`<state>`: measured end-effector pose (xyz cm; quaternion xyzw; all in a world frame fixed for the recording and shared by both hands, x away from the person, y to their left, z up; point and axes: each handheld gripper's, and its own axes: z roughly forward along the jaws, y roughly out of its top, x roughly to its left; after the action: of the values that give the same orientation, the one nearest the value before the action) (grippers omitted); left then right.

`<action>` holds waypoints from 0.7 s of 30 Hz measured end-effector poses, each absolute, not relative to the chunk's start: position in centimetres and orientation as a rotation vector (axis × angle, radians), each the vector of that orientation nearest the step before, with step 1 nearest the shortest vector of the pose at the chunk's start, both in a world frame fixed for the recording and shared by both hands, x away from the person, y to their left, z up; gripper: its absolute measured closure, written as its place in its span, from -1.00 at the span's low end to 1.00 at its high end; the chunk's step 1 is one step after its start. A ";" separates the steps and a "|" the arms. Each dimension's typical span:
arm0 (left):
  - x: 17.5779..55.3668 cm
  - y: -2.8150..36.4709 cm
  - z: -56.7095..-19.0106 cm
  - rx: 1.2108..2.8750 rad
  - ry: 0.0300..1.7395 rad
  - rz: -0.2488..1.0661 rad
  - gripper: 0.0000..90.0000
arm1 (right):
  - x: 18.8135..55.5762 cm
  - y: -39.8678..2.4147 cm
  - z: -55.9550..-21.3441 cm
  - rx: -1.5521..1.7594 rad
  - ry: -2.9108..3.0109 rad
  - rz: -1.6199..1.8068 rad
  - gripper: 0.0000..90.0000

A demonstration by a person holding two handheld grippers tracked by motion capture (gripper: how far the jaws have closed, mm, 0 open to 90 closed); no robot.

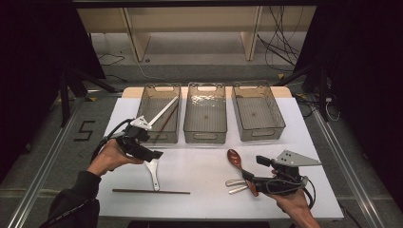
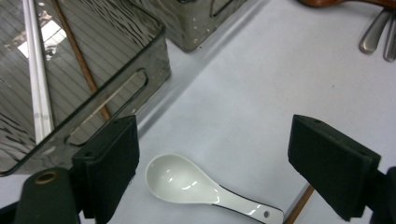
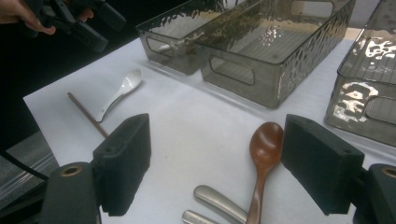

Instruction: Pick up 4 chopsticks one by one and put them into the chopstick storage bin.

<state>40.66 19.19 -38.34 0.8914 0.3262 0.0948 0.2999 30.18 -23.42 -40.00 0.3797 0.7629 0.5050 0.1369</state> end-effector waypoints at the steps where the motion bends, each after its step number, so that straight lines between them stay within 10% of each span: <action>1: 40.5 19.1 -38.4 2.374 0.859 0.251 -0.64 | 30.2 -23.4 -40.0 1.098 2.208 1.461 -0.44; 21: 38.0 18.4 -39.3 2.526 0.757 0.240 -0.64 | 30.1 -23.4 -40.0 1.099 2.209 1.459 -0.44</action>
<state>38.02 18.42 -39.26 0.9251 0.2773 0.0877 0.2443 30.14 -23.35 -40.01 0.3800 0.7634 0.5040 0.1372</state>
